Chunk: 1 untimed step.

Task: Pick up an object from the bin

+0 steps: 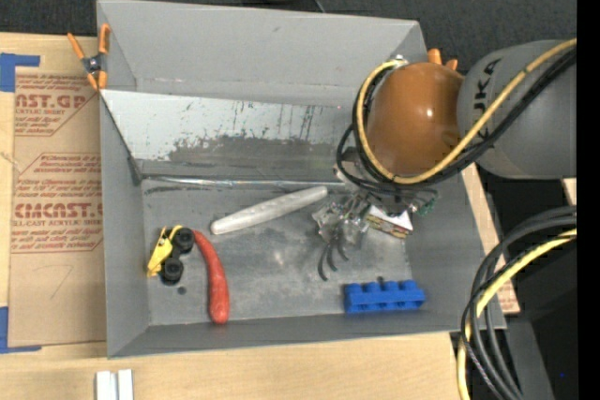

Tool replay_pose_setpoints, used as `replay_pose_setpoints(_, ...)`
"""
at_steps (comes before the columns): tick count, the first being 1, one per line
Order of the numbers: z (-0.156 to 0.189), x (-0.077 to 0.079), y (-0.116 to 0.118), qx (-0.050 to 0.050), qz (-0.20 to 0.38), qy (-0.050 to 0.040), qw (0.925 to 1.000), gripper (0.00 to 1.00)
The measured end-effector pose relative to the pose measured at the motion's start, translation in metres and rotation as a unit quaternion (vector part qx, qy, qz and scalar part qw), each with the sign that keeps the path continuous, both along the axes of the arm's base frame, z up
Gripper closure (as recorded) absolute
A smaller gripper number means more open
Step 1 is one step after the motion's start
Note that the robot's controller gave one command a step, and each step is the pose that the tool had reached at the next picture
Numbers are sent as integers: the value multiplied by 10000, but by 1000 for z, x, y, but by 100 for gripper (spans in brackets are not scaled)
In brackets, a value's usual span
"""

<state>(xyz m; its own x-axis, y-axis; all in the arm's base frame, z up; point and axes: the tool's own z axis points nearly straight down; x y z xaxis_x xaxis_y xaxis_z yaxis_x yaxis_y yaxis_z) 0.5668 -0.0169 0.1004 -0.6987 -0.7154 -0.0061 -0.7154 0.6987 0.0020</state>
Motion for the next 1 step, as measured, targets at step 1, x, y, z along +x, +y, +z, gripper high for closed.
replay_pose_setpoints(1,19,0,1,4,-2,-2,10000,100)
